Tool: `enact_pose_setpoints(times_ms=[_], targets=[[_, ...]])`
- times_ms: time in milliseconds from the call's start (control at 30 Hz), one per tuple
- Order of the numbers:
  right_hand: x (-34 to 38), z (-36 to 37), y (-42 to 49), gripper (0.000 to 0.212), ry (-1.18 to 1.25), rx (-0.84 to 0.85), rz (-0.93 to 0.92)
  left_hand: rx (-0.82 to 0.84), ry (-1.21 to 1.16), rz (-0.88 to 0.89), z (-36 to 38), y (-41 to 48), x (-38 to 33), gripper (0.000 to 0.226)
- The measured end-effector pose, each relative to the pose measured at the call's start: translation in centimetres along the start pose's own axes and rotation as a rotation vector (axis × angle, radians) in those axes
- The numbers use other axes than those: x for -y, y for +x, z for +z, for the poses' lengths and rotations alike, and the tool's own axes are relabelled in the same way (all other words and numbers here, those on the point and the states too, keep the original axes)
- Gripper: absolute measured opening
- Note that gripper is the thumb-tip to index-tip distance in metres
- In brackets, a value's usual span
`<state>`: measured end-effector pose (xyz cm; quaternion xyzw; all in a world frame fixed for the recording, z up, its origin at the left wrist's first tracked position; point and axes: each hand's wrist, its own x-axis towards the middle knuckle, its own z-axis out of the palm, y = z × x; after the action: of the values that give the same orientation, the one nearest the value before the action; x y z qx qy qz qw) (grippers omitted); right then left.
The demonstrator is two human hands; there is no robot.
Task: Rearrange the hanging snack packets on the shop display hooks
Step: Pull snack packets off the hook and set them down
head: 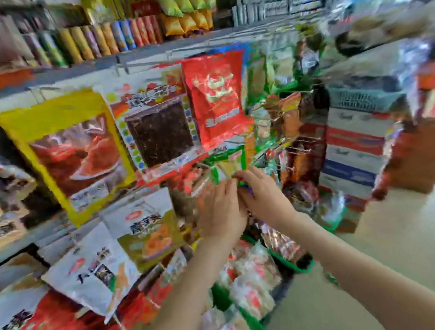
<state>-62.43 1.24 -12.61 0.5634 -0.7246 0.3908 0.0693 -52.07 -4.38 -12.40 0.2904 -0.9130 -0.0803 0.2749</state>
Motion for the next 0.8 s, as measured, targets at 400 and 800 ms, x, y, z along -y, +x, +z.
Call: enact_pose_setpoints(times_ms=[400, 800], targets=[[-32.9, -10.6, -14.3, 0.03, -0.054, 0.229, 0.734, 0.604, -0.226, -0.064, 26.7, 5.6, -16.4, 0.024], [-59.9, -7.1, -12.6, 0.03, -0.068, 0.423, 1.066, 0.968, -0.187, -0.247, 52.8, 18.3, -18.2, 0.024]])
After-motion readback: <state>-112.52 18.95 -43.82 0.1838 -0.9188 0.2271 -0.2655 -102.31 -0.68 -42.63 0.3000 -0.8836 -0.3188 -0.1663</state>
